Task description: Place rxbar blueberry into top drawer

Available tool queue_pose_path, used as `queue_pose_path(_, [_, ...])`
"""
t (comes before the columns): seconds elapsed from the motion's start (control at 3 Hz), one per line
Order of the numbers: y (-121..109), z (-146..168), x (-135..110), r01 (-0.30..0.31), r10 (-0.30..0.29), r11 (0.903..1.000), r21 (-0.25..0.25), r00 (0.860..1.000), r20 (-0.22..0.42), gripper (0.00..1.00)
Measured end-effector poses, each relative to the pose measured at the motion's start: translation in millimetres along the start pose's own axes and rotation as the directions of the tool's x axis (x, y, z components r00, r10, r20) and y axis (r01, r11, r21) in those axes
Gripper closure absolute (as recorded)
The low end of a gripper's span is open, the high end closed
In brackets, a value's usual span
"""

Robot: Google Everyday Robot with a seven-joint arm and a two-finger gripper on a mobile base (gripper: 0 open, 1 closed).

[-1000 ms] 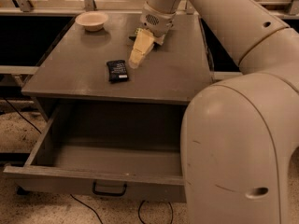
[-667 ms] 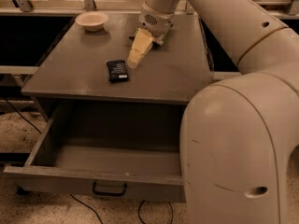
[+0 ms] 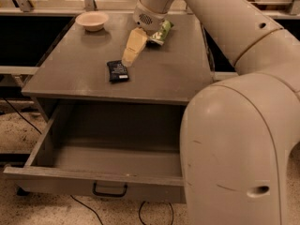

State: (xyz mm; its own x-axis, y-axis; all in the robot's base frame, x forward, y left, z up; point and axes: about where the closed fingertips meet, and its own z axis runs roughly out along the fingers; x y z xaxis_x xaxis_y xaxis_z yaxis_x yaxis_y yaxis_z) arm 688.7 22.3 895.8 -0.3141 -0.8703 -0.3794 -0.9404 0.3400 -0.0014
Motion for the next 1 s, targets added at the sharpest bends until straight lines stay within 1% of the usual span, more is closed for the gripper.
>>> queue_pose_path(0.33, [0, 4, -11, 0.059, -0.058, 0.9983, -0.001, 0.998, 0.019, 0.00])
queue_pose_path(0.67, [-1, 7, -12, 0.060, -0.059, 0.9982, -0.006, 0.998, 0.024, 0.00])
queue_pose_path(1.0, [-4, 33, -20, 0.063, -0.060, 0.9964, -0.056, 0.997, 0.047, 0.00])
